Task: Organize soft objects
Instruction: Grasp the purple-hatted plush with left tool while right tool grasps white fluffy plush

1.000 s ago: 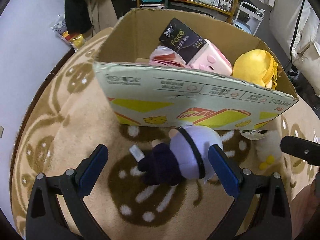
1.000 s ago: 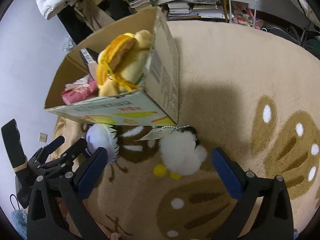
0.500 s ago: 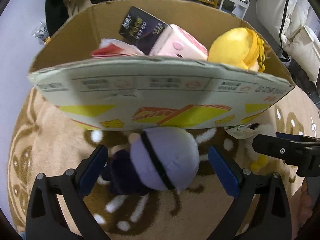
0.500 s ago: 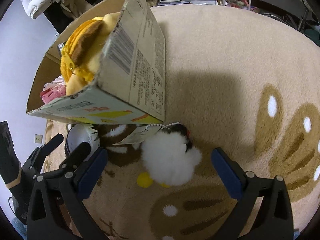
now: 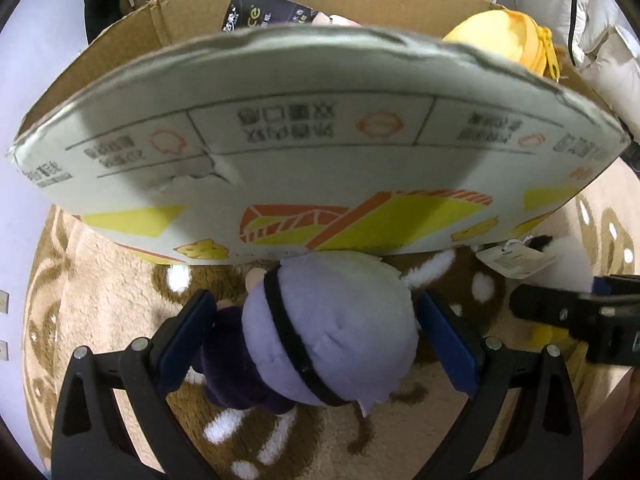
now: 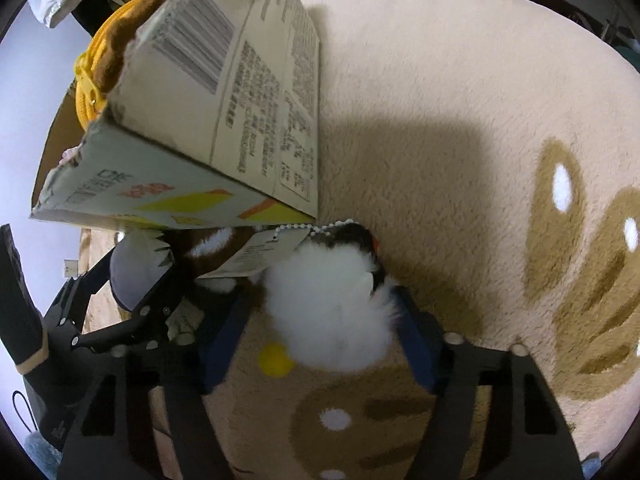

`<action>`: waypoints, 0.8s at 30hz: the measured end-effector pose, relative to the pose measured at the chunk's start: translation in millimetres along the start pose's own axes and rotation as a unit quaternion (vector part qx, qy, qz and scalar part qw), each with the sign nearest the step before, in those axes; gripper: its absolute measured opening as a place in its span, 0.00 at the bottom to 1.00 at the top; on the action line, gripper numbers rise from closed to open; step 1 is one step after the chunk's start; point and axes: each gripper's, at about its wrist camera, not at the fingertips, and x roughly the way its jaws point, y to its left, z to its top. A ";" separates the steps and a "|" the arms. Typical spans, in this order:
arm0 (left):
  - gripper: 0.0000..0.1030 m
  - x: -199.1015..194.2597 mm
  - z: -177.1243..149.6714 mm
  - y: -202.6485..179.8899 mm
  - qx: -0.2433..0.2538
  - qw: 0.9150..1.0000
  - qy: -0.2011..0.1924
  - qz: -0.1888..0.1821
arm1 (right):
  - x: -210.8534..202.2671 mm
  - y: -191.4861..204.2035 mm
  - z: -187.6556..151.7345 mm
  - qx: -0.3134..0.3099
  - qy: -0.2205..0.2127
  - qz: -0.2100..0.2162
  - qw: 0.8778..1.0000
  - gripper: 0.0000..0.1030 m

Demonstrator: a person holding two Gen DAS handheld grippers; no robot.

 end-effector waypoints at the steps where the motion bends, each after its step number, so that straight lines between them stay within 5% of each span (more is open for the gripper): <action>1: 0.96 1.0 -1.1 -2.4 0.002 1.000 0.002 0.004 | 0.3 -1.5 0.1 0.005 0.001 0.002 1.000 0.58; 4: 0.89 3.0 -2.8 -6.4 0.001 1.000 -0.001 0.018 | -1.5 -9.3 0.2 0.020 0.002 0.005 1.000 0.43; 9: 0.83 4.6 -9.7 -2.9 0.001 1.000 0.002 0.022 | -2.8 -13.9 -0.4 0.017 0.010 0.003 1.000 0.40; 11: 0.80 3.1 -13.1 -3.3 0.007 1.000 0.000 0.024 | -2.3 -12.6 1.2 0.009 0.011 -0.004 1.000 0.29; 24: 0.69 -18.8 -50.4 -17.5 0.004 1.000 -0.011 0.018 | -17.3 9.3 -20.9 -0.027 -0.029 -0.004 0.999 0.14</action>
